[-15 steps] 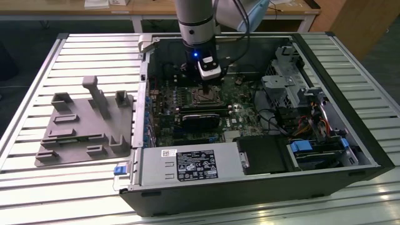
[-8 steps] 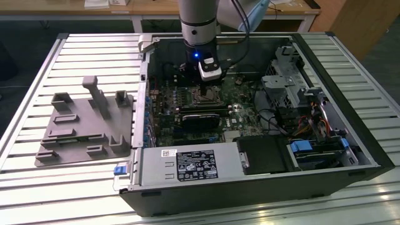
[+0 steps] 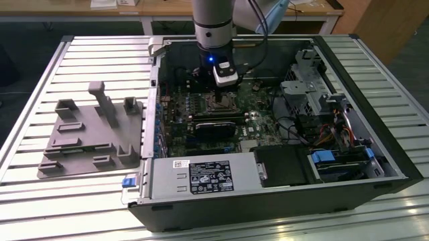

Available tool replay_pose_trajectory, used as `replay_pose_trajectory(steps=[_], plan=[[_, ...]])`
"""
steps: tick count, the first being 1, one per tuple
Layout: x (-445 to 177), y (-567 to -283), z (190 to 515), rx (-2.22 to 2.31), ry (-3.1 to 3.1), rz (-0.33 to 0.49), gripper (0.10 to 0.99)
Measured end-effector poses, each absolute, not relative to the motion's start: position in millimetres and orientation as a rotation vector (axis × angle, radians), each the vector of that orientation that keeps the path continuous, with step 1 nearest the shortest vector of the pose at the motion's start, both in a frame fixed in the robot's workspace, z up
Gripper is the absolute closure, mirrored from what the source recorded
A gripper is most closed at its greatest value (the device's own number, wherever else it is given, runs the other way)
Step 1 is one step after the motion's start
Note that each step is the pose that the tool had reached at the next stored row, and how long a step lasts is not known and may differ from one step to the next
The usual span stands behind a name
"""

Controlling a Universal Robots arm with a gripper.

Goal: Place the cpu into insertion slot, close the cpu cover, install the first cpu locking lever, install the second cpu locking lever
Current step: 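Install the first cpu locking lever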

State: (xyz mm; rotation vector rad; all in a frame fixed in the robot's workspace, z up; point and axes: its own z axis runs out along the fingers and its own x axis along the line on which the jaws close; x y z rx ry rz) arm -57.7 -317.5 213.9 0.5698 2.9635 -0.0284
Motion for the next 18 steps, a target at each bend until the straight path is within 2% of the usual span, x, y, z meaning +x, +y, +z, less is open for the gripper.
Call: replay_pose_trajectory(steps=[10, 18], plan=[[-46, -318, 216, 0.570, 2.965, -0.029, 0.984], [-46, -318, 234, 0.570, 2.965, -0.029, 0.984]])
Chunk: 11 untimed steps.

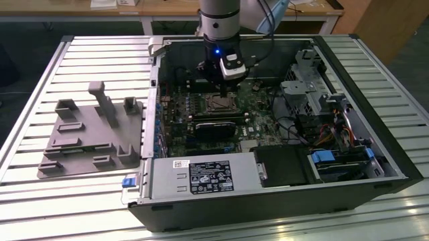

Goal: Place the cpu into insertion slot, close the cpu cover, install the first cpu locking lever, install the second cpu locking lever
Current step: 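Install the first cpu locking lever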

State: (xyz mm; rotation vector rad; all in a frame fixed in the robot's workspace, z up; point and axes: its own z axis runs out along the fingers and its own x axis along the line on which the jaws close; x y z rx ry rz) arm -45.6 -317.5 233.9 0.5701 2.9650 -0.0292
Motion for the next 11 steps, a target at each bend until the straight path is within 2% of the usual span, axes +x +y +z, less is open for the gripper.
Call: replay_pose_trajectory(steps=[11], plan=[[-45.6, -319.6, 236.5, 0.550, 2.967, -0.040, 0.984]])
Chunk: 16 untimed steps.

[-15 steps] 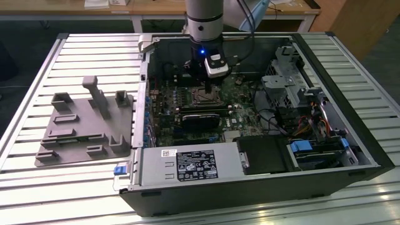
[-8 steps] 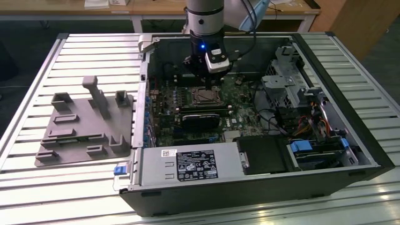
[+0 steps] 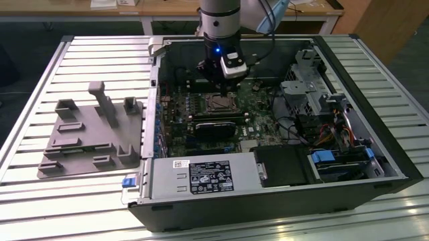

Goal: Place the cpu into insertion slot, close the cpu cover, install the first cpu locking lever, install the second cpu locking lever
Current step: 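Install the first cpu locking lever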

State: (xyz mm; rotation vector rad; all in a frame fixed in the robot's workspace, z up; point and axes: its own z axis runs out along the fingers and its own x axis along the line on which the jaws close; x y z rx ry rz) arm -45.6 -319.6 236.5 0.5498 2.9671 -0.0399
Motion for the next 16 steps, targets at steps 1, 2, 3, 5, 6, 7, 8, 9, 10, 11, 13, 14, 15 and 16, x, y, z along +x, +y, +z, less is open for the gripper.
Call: replay_pose_trajectory(steps=[1, 2, 3, 5, 6, 7, 8, 9, 10, 11, 13, 14, 15, 16], plan=[[-45.6, -320.0, 236.4, 0.545, 2.967, -0.042, 0.984], [-45.6, -320.4, 236.4, 0.540, 2.968, -0.044, 0.984], [-45.6, -320.7, 236.4, 0.534, 2.969, -0.046, 0.984], [-45.6, -321.3, 236.5, 0.520, 2.970, -0.050, 0.984], [-45.6, -321.5, 236.5, 0.512, 2.971, -0.052, 0.984], [-45.6, -321.9, 236.5, 0.504, 2.972, -0.054, 0.984], [-45.6, -322.3, 236.5, 0.499, 2.973, -0.054, 0.984], [-45.6, -322.4, 236.5, 0.498, 2.973, -0.054, 0.984], [-45.7, -322.4, 237.0, 0.498, 2.973, -0.054, 0.984], [-45.7, -322.4, 237.8, 0.498, 2.973, -0.054, 0.984], [-45.6, -322.4, 239.9, 0.498, 2.973, -0.053, 0.984], [-45.6, -322.4, 241.0, 0.498, 2.973, -0.053, 0.984], [-45.6, -322.4, 242.0, 0.498, 2.973, -0.053, 0.984], [-45.6, -322.4, 242.3, 0.498, 2.973, -0.053, 0.984]])
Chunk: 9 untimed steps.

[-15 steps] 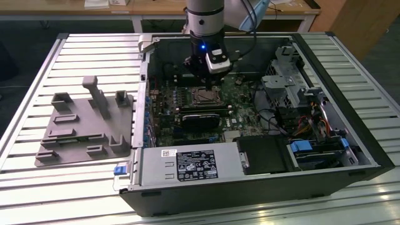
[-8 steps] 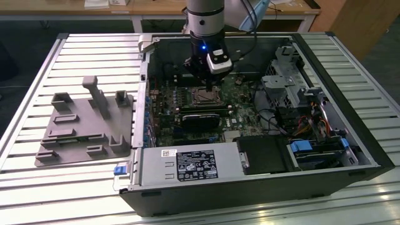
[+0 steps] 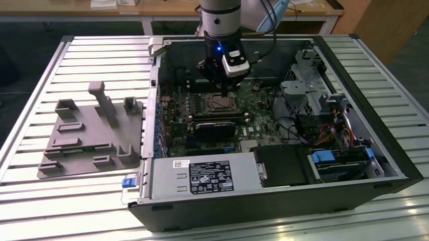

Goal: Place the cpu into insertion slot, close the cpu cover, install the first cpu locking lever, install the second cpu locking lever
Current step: 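Install the first cpu locking lever, then install the second cpu locking lever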

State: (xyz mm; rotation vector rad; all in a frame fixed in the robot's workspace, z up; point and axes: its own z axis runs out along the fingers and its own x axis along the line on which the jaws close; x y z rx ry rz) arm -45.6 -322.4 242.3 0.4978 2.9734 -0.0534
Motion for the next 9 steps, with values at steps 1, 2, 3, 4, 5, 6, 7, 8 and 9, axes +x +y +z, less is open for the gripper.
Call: replay_pose_trajectory(steps=[1, 2, 3, 4, 5, 6, 7, 8, 9], plan=[[-45.6, -322.4, 242.3, 0.498, 2.973, -0.053, 0.984], [-45.6, -322.4, 242.3, 0.498, 2.973, -0.053, 0.984], [-45.6, -322.4, 242.5, 0.498, 2.973, -0.053, 0.984], [-45.6, -322.4, 242.5, 0.498, 2.973, -0.053, 0.984], [-45.6, -322.4, 242.6, 0.498, 2.973, -0.053, 0.984], [-45.6, -322.4, 242.6, 0.498, 2.973, -0.053, 0.984], [-45.6, -322.4, 242.6, 0.498, 2.973, -0.053, 0.984], [-45.6, -322.4, 242.6, 0.498, 2.973, -0.053, 0.984], [-45.6, -322.4, 242.6, 0.498, 2.973, -0.053, 0.984]])
